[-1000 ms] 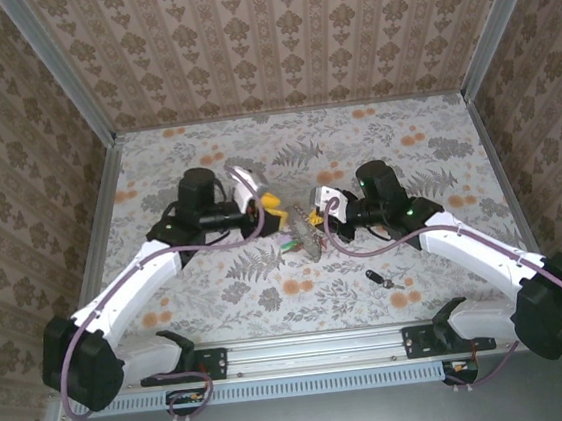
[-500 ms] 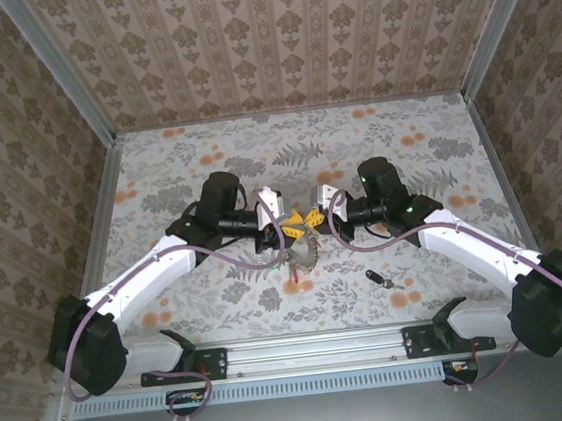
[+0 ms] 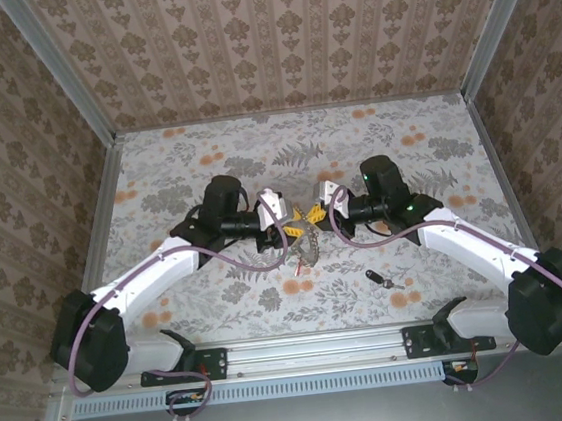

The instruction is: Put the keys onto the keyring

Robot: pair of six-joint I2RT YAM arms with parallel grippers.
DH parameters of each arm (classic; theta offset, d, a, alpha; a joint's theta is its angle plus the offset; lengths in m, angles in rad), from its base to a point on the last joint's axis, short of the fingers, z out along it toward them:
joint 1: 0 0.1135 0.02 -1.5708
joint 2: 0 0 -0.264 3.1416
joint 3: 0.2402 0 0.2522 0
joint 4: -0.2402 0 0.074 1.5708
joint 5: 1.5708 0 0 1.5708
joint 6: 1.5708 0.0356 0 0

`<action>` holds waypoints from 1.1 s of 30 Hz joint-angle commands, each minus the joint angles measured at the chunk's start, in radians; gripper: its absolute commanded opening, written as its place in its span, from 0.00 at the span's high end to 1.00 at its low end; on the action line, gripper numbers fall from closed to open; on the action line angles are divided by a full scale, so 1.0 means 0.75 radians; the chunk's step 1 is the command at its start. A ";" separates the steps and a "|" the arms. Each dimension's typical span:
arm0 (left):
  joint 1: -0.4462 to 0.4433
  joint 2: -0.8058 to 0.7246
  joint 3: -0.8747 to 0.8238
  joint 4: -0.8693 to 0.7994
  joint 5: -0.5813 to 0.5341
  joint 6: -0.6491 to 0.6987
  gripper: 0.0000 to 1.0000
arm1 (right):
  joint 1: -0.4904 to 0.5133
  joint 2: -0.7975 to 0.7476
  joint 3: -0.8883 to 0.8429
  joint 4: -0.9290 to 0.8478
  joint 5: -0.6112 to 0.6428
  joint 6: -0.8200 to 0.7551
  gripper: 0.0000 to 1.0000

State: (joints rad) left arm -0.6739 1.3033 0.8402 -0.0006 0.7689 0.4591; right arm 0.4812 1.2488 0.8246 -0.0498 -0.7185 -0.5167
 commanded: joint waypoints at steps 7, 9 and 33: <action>-0.006 0.041 0.018 0.057 -0.008 -0.004 0.60 | 0.009 0.012 0.008 0.043 -0.122 0.015 1.00; -0.010 0.063 0.056 -0.030 -0.017 0.052 0.60 | 0.009 0.010 0.007 0.045 -0.122 0.013 1.00; 0.033 -0.005 0.113 -0.295 -0.017 0.298 0.60 | 0.007 0.073 0.148 -0.247 -0.197 -0.155 1.00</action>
State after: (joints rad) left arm -0.6529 1.3342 0.9241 -0.1627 0.7086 0.6086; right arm 0.4824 1.2919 0.8886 -0.2142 -0.7998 -0.5991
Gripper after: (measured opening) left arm 0.390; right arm 0.062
